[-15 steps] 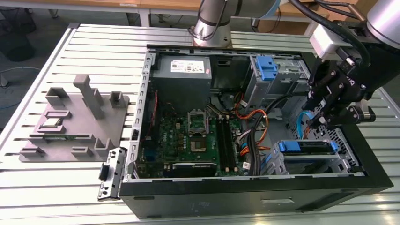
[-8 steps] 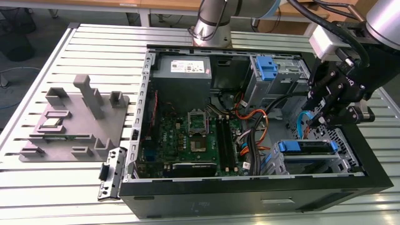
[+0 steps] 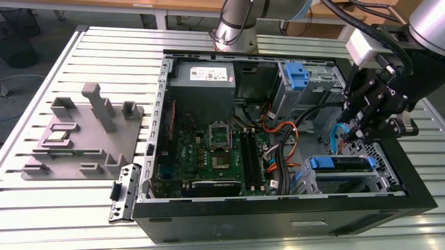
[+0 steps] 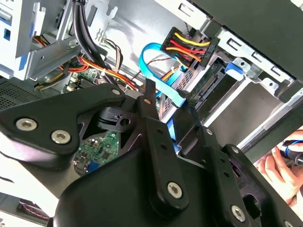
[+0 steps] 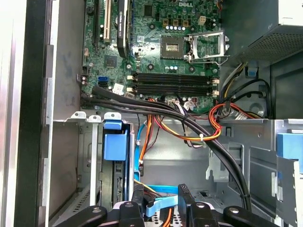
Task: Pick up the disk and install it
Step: 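Insert the first disk wire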
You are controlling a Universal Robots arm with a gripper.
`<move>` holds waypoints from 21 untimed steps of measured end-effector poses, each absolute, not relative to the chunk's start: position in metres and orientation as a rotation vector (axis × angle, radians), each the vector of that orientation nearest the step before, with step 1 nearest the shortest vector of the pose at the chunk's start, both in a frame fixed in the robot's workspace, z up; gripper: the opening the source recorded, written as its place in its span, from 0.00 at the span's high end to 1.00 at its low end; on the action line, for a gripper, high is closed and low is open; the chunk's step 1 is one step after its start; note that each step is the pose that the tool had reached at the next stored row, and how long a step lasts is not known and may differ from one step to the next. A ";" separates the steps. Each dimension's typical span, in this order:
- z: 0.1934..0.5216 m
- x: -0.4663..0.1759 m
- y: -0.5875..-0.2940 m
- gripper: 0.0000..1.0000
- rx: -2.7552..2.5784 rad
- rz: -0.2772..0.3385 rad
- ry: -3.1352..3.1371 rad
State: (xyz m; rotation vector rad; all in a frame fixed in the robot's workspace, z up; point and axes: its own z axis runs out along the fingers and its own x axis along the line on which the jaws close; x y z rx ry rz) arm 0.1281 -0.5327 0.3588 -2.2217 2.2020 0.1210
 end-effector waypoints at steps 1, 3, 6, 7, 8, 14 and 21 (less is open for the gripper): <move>0.359 0.129 -0.533 0.58 -2.222 0.121 2.202; 0.359 0.130 -0.533 0.58 -2.222 0.121 2.202; 0.359 0.130 -0.533 0.58 -2.222 0.121 2.202; 0.359 0.130 -0.533 0.58 -2.222 0.121 2.202; 0.359 0.130 -0.533 0.58 -2.222 0.121 2.202; 0.366 0.131 -0.533 0.58 -2.223 0.124 2.203; 0.366 0.133 -0.533 0.58 -2.224 0.122 2.205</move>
